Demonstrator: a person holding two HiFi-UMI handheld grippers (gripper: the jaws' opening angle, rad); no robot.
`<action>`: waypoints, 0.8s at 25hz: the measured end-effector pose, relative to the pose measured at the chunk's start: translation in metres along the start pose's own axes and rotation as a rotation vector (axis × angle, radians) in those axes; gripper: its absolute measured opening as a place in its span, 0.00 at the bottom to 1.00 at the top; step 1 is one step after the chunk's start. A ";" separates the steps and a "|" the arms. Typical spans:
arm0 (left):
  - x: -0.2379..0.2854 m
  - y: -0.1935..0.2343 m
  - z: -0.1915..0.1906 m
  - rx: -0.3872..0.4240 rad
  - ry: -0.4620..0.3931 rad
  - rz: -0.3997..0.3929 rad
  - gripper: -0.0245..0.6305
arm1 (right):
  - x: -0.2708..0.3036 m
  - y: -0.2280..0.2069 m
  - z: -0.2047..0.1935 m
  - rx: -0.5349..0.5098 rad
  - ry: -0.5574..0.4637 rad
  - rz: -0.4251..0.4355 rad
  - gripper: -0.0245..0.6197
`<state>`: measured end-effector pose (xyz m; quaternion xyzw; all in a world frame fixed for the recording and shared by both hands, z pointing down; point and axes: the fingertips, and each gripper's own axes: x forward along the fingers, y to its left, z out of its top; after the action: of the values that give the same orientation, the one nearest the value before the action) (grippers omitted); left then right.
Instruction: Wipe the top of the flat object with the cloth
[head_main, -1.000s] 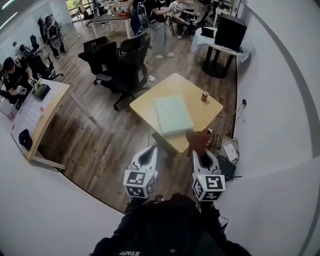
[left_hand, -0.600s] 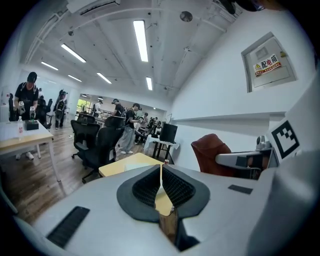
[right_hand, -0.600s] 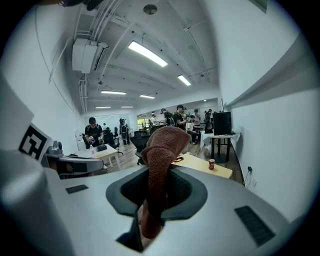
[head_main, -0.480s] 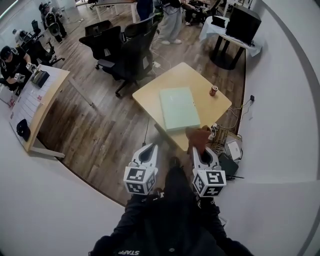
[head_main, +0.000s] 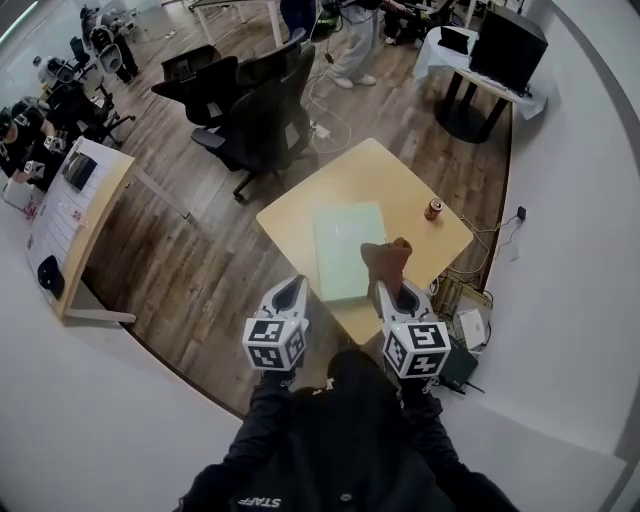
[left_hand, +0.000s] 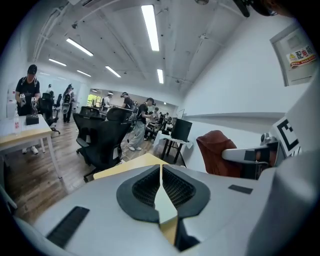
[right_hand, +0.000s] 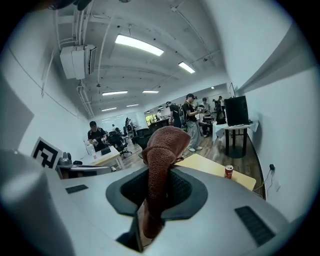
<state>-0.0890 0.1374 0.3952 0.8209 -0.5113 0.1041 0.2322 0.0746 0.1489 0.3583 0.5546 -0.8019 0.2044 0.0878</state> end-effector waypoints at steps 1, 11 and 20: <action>0.014 0.003 0.003 -0.007 0.007 0.010 0.10 | 0.011 -0.009 0.002 0.000 0.012 0.010 0.17; 0.113 0.036 -0.017 -0.056 0.133 0.064 0.10 | 0.110 -0.052 -0.017 0.022 0.143 0.104 0.17; 0.189 0.092 -0.082 -0.143 0.318 0.057 0.10 | 0.214 -0.053 -0.054 0.004 0.260 0.153 0.17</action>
<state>-0.0790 -0.0065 0.5691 0.7607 -0.4974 0.2024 0.3646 0.0400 -0.0272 0.4978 0.4611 -0.8231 0.2823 0.1740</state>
